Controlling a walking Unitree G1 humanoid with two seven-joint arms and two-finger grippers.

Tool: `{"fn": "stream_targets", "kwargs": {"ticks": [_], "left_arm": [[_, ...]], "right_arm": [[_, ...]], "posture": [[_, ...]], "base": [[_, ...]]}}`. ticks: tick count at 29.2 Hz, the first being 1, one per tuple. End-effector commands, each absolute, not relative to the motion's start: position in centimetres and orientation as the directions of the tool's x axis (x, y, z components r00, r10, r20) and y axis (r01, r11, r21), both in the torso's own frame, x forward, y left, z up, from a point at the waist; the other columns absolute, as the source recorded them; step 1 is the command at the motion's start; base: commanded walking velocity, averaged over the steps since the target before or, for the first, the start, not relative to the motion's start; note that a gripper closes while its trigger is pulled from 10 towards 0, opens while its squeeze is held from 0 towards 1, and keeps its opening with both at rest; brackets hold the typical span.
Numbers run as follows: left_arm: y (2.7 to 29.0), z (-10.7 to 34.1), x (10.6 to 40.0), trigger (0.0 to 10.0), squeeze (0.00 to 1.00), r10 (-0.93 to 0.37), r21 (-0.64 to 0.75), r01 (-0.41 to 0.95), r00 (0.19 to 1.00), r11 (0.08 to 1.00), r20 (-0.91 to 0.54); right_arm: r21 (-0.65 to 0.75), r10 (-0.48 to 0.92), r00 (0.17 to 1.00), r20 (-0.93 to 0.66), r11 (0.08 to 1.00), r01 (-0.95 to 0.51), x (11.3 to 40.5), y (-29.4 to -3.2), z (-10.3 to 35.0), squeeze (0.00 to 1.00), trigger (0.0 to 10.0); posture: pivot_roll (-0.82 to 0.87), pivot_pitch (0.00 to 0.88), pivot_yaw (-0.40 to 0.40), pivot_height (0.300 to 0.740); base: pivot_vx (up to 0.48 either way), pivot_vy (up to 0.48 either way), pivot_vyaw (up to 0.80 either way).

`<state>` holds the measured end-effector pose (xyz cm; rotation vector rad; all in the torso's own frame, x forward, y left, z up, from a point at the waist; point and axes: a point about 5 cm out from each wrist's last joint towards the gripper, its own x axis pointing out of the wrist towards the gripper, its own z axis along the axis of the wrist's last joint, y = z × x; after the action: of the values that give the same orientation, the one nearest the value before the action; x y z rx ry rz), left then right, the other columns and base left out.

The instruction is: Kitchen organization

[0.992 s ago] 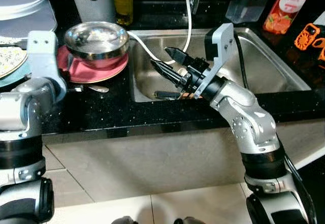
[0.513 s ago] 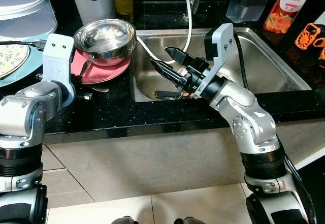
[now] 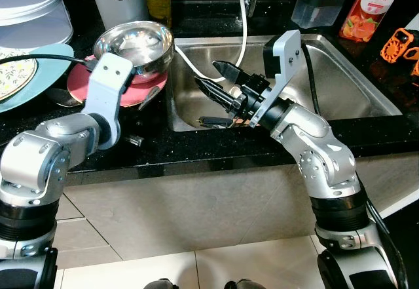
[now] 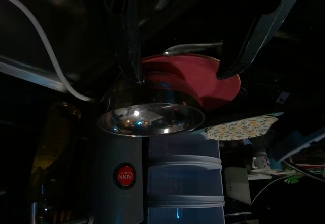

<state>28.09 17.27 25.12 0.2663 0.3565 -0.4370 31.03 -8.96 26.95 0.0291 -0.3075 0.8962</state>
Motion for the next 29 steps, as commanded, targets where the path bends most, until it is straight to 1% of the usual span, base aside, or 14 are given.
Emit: {"fn": "stream_targets", "kwargs": {"ticks": [1,2,4,7,9,10,13,15,16,17,18,19,22,29], "left_arm": [[16.8,25.8,27.7,10.0,0.0,-0.415,0.209,0.507,0.835,0.836,-0.362],[16.1,26.6,27.8,10.0,0.0,-0.463,0.246,0.537,0.834,0.807,-0.3],[15.7,27.5,28.1,10.0,0.0,-0.482,0.307,0.533,0.845,0.788,-0.23],[16.0,28.3,29.4,10.0,0.0,-0.451,0.433,0.467,0.88,0.771,-0.146],[16.0,28.3,29.4,10.0,0.0,-0.451,0.433,0.467,0.88,0.771,-0.146],[15.9,28.5,30.0,10.0,0.0,-0.457,0.52,0.441,0.883,0.732,-0.106],[15.3,28.2,30.6,10.0,0.0,-0.476,0.627,0.41,0.877,0.662,-0.07],[15.0,28.0,30.6,10.0,0.0,-0.493,0.68,0.392,0.868,0.619,-0.052],[15.0,28.0,30.6,10.0,0.0,-0.493,0.68,0.392,0.868,0.619,-0.052],[14.8,28.0,30.6,10.0,0.0,-0.503,0.693,0.385,0.864,0.61,-0.037],[14.8,28.0,30.6,10.0,0.0,-0.503,0.693,0.385,0.864,0.61,-0.037],[14.3,28.2,30.6,10.0,0.0,-0.534,0.705,0.376,0.846,0.602,0.005],[12.9,28.9,30.5,10.0,0.0,-0.604,0.714,0.374,0.792,0.592,0.086],[12.1,29.7,30.5,10.0,0.0,-0.62,0.717,0.323,0.761,0.617,0.19]], "right_arm": [[-0.106,0.764,0.581,0.281,0.627,-0.772,31.1,-9.0,27.0,0.0,10.0],[-0.106,0.763,0.582,0.281,0.628,-0.771,31.1,-9.0,27.0,0.0,10.0],[-0.104,0.761,0.583,0.284,0.629,-0.77,31.1,-9.0,27.1,0.0,10.0],[-0.09,0.759,0.58,0.294,0.627,-0.774,31.1,-8.8,27.2,0.0,10.0],[-0.09,0.759,0.58,0.294,0.627,-0.774,31.1,-8.8,27.2,0.0,10.0],[-0.034,0.755,0.577,0.311,0.616,-0.787,31.0,-8.6,27.1,0.0,10.0],[0.14,0.709,0.605,0.361,0.6,-0.787,31.2,-8.6,27.1,0.0,10.0],[0.262,0.652,0.65,0.39,0.599,-0.757,31.8,-9.2,27.1,0.0,10.0],[0.262,0.652,0.65,0.39,0.599,-0.757,31.8,-9.2,27.1,0.0,10.0],[0.325,0.628,0.667,0.401,0.583,-0.744,32.0,-9.5,27.1,0.0,10.0],[0.325,0.628,0.667,0.401,0.583,-0.744,32.0,-9.5,27.1,0.0,10.0],[0.418,0.608,0.674,0.419,0.53,-0.738,32.2,-9.8,27.1,0.0,10.0],[0.473,0.607,0.657,0.447,0.463,-0.749,32.2,-9.9,27.2,0.0,10.0],[0.519,0.582,0.69,0.43,0.466,-0.716,32.5,-10.3,27.0,0.0,10.0]], "posture": [[0.13,0.059,-0.019,0.74],[0.12,0.058,-0.019,0.74],[0.12,0.053,-0.019,0.74],[0.12,0.048,-0.021,0.74],[0.12,0.048,-0.021,0.74],[0.11,0.042,-0.019,0.74],[0.11,0.042,-0.019,0.74],[0.09,0.039,-0.013,0.74],[0.09,0.039,-0.013,0.74],[0.09,0.039,-0.013,0.74],[0.09,0.039,-0.013,0.74],[0.09,0.038,-0.012,0.74],[0.08,0.033,-0.011,0.74],[0.08,0.026,-0.014,0.74]], "base": [[0.0,0.0,0.0],[0.0,0.0,0.0],[0.0,0.0,0.0],[0.0,0.0,0.0],[0.0,0.0,0.0],[0.0,0.0,0.0],[0.0,0.0,0.0],[0.0,0.0,0.0],[0.0,0.0,0.0],[0.0,0.0,0.0],[0.0,0.0,0.0],[0.0,0.0,0.0],[0.0,0.0,0.0],[0.0,0.0,0.0]]}}
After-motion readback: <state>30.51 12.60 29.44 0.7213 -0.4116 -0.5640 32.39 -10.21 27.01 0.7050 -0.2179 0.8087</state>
